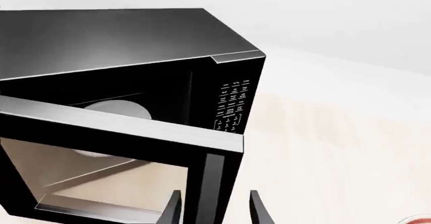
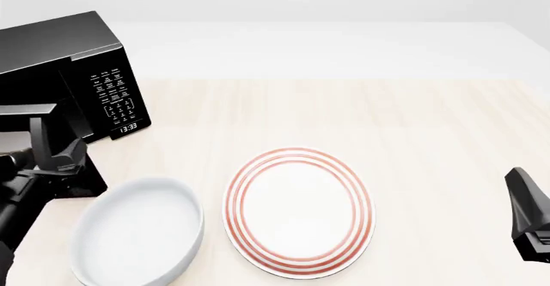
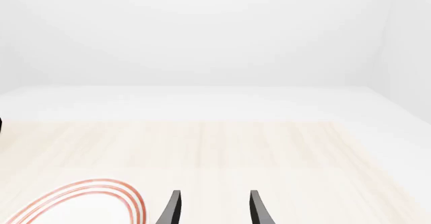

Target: Open the microwave.

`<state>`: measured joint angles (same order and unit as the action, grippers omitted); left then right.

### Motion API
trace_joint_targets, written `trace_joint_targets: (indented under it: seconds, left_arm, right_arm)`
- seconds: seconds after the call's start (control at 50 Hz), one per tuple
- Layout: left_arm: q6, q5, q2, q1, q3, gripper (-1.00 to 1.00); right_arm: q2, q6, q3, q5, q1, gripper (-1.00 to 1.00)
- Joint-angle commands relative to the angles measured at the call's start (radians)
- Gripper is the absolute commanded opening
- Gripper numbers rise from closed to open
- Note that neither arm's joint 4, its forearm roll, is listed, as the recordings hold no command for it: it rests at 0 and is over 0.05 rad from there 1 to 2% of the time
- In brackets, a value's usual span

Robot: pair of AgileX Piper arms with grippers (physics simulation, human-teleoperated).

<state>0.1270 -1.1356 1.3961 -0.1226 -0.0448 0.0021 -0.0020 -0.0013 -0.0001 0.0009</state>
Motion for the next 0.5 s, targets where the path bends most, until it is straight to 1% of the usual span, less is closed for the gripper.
trace_joint_targets:
  seconds: [0.02,0.38,0.5]
  left_arm:
    - [0.022,-0.081,-0.030,0.019,-0.024,1.00]
    - [0.019,-0.083,-0.025,0.018,-0.021,1.00]
    - [0.015,-0.082,-0.034,0.000,-0.012,1.00]
  right_arm:
    - [0.000,0.000,0.000,0.000,0.000,1.00]
    - [0.000,0.000,0.000,0.000,0.000,1.00]
    - [0.000,0.000,0.000,0.000,0.000,1.00]
